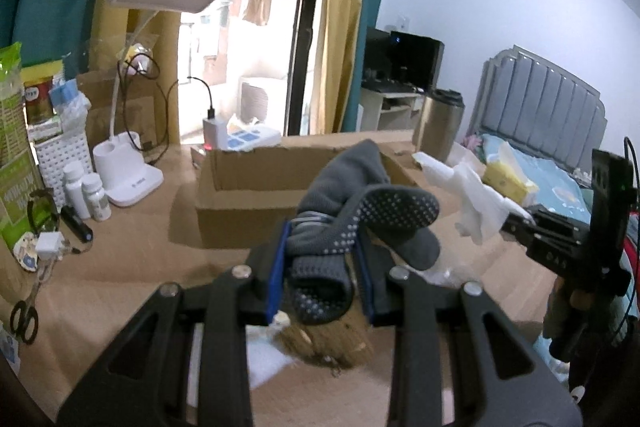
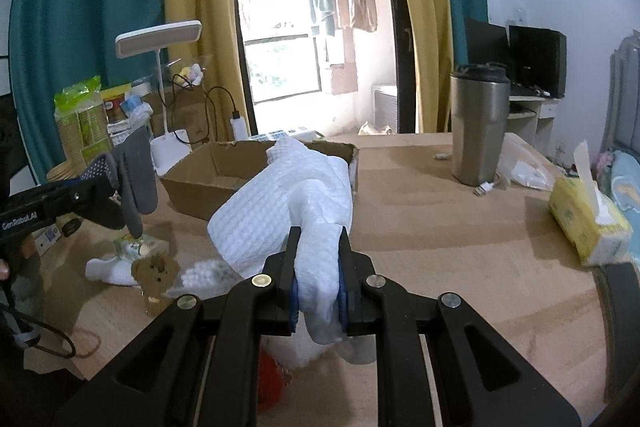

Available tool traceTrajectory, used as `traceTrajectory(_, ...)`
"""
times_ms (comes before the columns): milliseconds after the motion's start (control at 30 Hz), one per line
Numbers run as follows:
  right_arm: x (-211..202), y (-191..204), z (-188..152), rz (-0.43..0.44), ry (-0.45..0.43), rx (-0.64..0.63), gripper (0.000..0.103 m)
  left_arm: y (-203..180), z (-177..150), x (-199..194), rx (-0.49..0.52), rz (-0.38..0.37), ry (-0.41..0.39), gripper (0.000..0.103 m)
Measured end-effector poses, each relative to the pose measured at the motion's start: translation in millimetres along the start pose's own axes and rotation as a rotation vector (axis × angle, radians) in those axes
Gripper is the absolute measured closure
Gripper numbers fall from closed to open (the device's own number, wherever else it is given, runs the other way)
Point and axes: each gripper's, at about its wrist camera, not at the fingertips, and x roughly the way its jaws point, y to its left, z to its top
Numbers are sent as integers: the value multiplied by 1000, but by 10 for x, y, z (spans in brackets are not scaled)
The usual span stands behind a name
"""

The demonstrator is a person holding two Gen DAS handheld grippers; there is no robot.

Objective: Organize soft objects
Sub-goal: 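Carry the socks in the left gripper and towel in the right gripper over the box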

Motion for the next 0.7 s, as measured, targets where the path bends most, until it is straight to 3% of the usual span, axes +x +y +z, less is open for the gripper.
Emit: traceTrajectory(700,517,123,404,37,-30,-66,87,481,290,411,-11,55,-46,71)
